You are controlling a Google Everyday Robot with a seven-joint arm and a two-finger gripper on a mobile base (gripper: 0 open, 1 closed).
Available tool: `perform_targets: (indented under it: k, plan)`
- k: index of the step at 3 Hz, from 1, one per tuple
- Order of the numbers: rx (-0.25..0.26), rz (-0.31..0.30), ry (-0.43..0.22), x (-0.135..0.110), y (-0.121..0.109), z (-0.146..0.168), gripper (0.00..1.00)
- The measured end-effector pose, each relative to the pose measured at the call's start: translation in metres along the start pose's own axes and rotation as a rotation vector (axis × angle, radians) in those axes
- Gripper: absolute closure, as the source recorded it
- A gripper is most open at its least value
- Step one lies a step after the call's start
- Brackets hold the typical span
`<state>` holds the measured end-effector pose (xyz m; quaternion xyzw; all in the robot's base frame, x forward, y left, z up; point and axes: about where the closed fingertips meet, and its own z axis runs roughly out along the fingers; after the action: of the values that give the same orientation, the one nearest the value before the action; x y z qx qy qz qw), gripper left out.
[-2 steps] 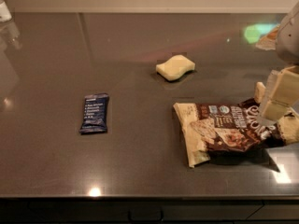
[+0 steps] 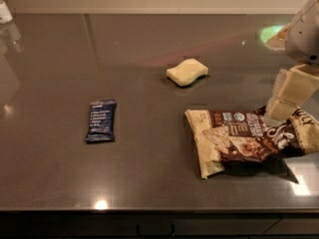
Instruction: Move sponge near rxbar blueberry
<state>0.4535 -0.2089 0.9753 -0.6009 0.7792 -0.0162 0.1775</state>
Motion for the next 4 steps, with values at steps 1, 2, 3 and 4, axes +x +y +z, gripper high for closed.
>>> perform_targets:
  k: [1,2,3,4]
  plan:
    - [0.000,0.031,-0.078,-0.012,-0.020,0.015,0.00]
    - [0.014,0.067,-0.144,-0.024,-0.044,0.033,0.00]
    - [0.036,0.092,-0.197,-0.040,-0.072,0.051,0.00]
    - [0.055,0.109,-0.213,-0.051,-0.100,0.075,0.00]
